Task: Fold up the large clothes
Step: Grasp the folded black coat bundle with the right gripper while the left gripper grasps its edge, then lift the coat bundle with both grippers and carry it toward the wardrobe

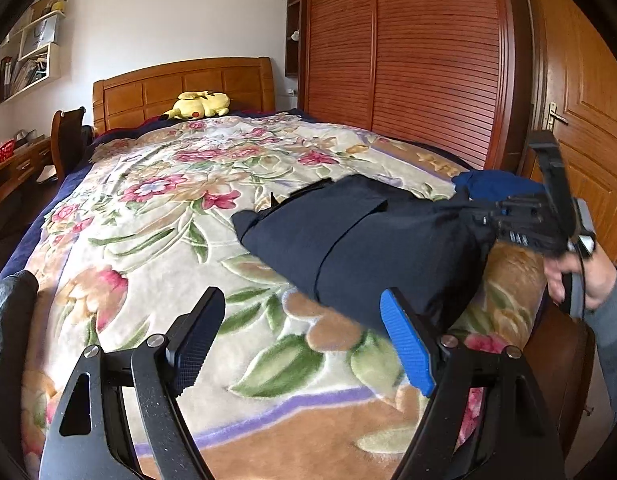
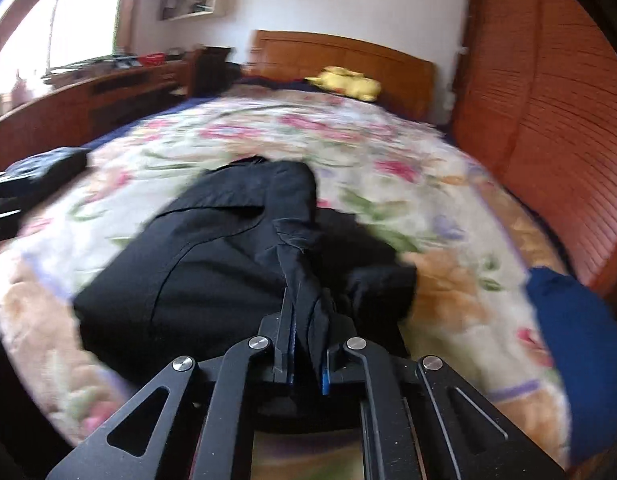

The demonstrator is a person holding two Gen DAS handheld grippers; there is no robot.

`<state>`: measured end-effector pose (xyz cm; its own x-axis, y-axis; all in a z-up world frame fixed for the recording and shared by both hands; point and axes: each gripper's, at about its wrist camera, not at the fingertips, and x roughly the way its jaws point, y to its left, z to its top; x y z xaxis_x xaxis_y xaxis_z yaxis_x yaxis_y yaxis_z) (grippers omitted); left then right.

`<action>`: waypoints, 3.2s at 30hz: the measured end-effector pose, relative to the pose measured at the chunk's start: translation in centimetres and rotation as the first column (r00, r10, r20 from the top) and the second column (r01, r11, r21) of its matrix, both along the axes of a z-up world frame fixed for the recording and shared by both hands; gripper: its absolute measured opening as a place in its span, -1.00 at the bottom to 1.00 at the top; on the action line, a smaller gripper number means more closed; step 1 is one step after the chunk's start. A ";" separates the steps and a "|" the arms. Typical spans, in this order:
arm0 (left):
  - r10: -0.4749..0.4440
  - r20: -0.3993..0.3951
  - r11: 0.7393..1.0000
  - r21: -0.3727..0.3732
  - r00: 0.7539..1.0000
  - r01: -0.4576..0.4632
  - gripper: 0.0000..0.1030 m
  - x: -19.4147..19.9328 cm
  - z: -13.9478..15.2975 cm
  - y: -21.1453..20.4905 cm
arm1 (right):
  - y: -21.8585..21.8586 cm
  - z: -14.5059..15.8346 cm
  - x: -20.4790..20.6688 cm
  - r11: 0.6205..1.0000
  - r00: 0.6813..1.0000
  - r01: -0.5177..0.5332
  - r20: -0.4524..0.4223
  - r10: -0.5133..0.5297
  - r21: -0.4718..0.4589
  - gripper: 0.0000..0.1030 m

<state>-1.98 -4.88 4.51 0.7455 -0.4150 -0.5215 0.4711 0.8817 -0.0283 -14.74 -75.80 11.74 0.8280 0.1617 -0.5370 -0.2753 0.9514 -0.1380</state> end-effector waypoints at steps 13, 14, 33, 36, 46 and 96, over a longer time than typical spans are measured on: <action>0.018 -0.019 1.000 0.024 1.000 -0.017 0.57 3.8 -1.4 -1.8 | -4.2 -3.0 -0.6 0.994 0.998 0.063 -0.011 -0.062 0.090 -0.40; 0.020 -0.020 0.999 0.026 1.000 -0.020 0.57 4.1 -1.5 -1.9 | -4.6 -2.8 -1.1 0.992 0.998 0.065 -0.002 -0.065 0.105 -0.25; 0.031 -0.068 0.995 0.094 0.997 -0.025 0.57 18.9 -3.6 -4.4 | -6.7 -7.6 -1.4 0.971 0.992 0.083 -0.111 -0.059 0.224 -0.03; 0.039 -0.096 0.994 0.103 0.995 -0.029 0.57 21.0 -4.4 -4.6 | -6.8 -8.0 -0.3 0.959 0.990 0.103 -0.121 -0.073 0.263 -0.03; 0.069 -0.147 0.988 0.149 0.987 -0.047 0.57 26.2 -6.5 -5.6 | -5.8 -8.8 1.4 0.953 0.983 0.151 -0.137 -0.118 0.263 0.08; -0.084 0.041 0.991 0.110 0.996 0.079 -0.90 21.2 4.4 -21.1 | -16.5 -2.1 -0.7 0.971 0.961 0.123 0.218 -0.168 0.205 -0.81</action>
